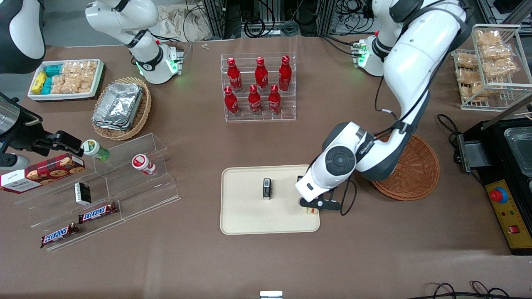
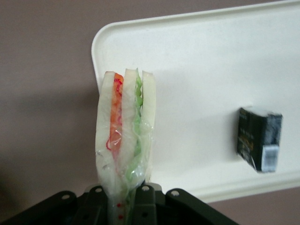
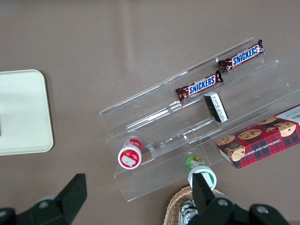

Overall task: Place sandwich from basket to tray
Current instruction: 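Carry the sandwich to the cream tray and lower it beside the box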

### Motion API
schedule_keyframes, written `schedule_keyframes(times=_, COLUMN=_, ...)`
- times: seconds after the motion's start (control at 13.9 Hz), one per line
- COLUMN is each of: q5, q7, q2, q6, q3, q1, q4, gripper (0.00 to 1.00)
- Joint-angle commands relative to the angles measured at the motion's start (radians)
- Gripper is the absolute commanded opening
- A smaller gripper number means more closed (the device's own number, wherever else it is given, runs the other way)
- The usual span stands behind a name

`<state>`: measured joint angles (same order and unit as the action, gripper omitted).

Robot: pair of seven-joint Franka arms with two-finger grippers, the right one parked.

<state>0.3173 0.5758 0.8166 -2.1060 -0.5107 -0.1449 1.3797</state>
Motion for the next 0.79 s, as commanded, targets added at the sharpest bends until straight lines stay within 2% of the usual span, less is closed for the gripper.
schedule_keyframes(times=0.0, q5=0.034, q7=0.05, q2=0.065, q6=-0.047, q3=0.003, q1=-0.022, q4=-0.06, gripper=0.0)
schedule_keyframes(times=0.36, q5=0.036, q7=0.07, q2=0.093, q6=-0.055, q3=0.004, q1=-0.03, q4=-0.079, gripper=0.0)
schedule_keyframes(times=0.43, q5=0.034, q7=0.072, q2=0.093, q6=-0.054, q3=0.004, q1=-0.028, q4=-0.079, gripper=0.08)
schedule_keyframes(times=0.58, q5=0.037, q7=0.091, q2=0.093, q6=-0.055, q3=0.004, q1=-0.03, q4=-0.079, gripper=0.56)
schedule_keyframes(times=0.65, q5=0.051, q7=0.098, q2=0.095, q6=-0.055, q3=0.004, q1=-0.03, q4=-0.079, gripper=0.75)
schedule_keyframes(times=0.72, q5=0.074, q7=0.101, q2=0.093, q6=-0.055, q3=0.004, q1=-0.03, q4=-0.077, gripper=0.79)
